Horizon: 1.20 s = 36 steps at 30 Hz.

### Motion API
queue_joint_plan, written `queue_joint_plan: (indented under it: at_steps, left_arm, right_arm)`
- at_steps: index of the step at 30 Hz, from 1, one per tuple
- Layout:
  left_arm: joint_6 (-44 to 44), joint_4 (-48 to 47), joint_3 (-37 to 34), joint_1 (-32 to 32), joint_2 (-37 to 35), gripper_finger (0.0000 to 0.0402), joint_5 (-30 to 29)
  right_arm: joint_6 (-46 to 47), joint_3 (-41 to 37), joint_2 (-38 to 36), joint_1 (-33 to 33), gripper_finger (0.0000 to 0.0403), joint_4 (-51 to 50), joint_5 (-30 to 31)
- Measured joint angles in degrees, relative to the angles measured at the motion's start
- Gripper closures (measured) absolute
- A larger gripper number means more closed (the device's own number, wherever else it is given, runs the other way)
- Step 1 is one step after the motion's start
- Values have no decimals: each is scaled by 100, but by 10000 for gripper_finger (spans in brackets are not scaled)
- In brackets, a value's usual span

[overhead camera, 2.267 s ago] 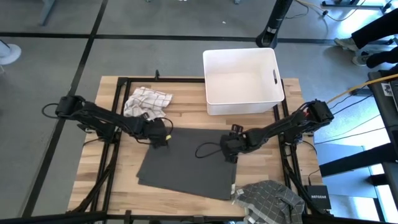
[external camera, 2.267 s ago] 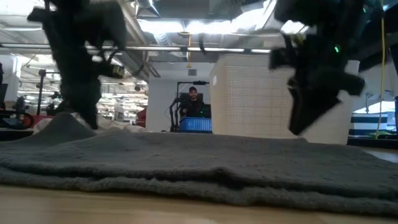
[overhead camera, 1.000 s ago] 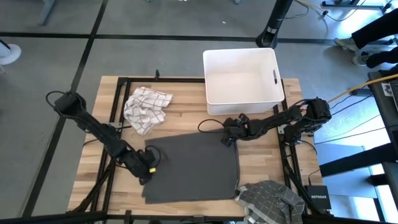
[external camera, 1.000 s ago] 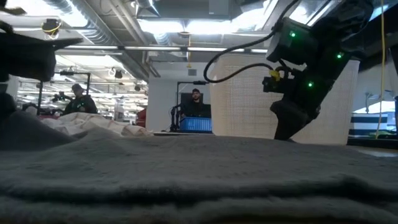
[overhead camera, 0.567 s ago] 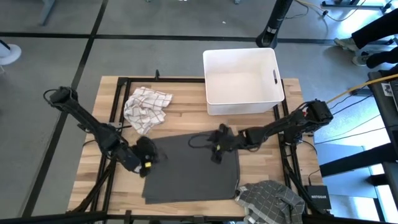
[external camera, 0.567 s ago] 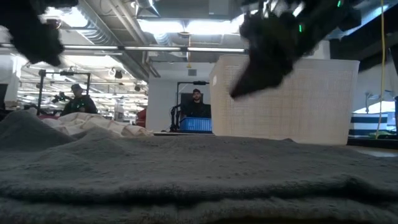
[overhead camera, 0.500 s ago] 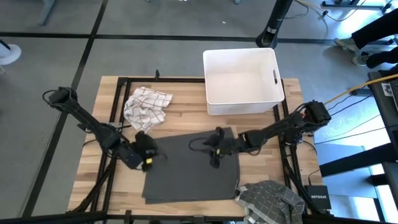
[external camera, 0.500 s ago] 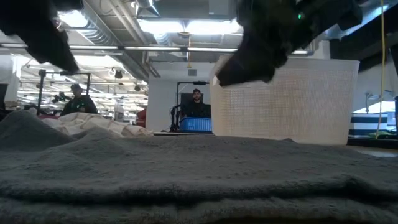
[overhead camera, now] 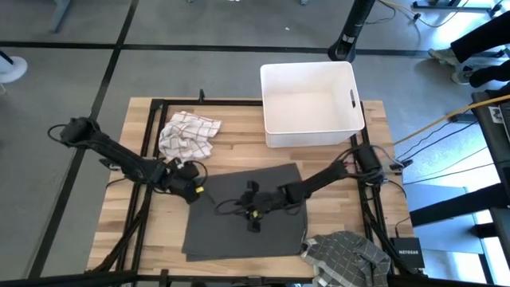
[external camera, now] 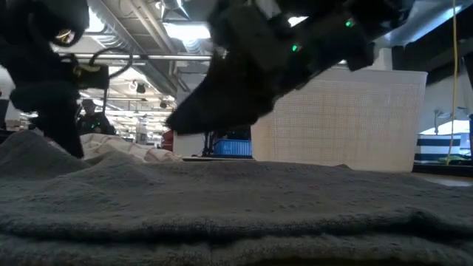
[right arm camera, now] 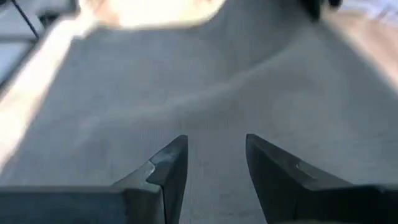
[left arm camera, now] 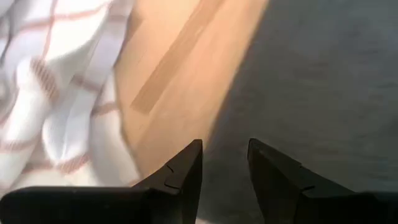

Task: Fold towel
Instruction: Fold the gray towel

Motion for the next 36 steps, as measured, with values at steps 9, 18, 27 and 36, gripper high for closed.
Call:
queue_joint_plan:
  at_steps: [9, 18, 27, 36]
  left_arm:
    - [-552, 48, -664, 350, 30, 282, -711]
    - [-544, 108, -690, 457, 25, 282, -1008]
    - [200, 78, 550, -92, -29, 282, 595]
    - [528, 1388, 1558, -1783, 56, 282, 368]
  right_arm:
    - [-121, 586, 512, -6, 237, -1295, -417]
    - [-185, 573, 497, -2, 237, -1369, -599]
    - [-147, 511, -274, 55, 237, -2179, -446]
    - [791, 539, -1338, 1232, 237, -4152, -462]
